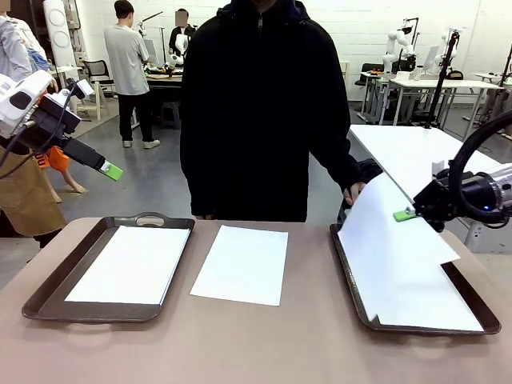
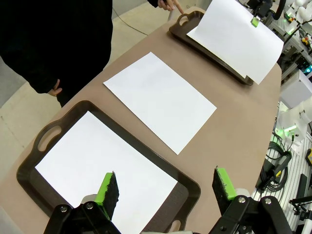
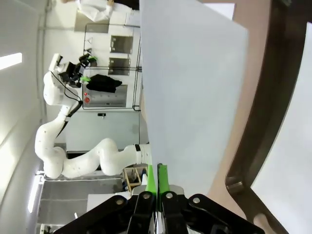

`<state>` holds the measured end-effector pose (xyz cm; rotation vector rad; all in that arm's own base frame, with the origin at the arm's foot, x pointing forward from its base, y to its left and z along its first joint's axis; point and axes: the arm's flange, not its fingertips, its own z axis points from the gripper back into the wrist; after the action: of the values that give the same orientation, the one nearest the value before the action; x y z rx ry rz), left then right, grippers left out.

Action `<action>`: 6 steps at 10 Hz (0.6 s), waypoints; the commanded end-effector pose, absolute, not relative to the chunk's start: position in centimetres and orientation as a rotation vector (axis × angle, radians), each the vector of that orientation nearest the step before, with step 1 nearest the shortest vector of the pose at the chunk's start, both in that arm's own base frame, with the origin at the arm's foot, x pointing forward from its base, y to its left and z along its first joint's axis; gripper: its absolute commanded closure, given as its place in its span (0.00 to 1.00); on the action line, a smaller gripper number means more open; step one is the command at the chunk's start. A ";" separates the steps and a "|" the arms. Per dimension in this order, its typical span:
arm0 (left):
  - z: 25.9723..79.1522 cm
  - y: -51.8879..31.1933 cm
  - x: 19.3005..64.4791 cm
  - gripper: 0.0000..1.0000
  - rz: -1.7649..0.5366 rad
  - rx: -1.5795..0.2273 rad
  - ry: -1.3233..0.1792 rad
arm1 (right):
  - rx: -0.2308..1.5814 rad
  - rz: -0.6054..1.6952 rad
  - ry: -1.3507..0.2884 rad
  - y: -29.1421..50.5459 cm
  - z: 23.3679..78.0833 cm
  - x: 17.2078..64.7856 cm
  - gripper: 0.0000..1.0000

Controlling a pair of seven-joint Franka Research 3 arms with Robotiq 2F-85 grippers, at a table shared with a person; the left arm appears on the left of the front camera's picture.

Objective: Sort the A4 documents.
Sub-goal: Place the A4 Paper in the designated Handle tray.

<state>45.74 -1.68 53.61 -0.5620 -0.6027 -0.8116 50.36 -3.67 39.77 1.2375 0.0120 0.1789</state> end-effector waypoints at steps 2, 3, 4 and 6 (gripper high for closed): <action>53.7 -1.7 45.7 0.00 -0.817 -0.559 -0.605 | 1.258 0.220 0.025 -5.9 37.6 52.2 0.99; 53.7 -1.7 45.7 0.00 -0.817 -0.559 -0.605 | 1.237 0.189 0.034 -6.8 36.4 52.3 0.99; 53.7 -1.7 45.7 0.00 -0.817 -0.559 -0.605 | 1.222 0.168 0.042 -7.6 35.4 52.2 0.99; 53.7 -1.7 45.7 0.00 -0.817 -0.559 -0.605 | 1.233 0.130 0.018 -8.7 34.5 51.9 0.99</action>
<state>45.74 -1.67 53.61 -0.5620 -0.6027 -0.8115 51.90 -8.24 34.33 1.2513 0.0328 0.1238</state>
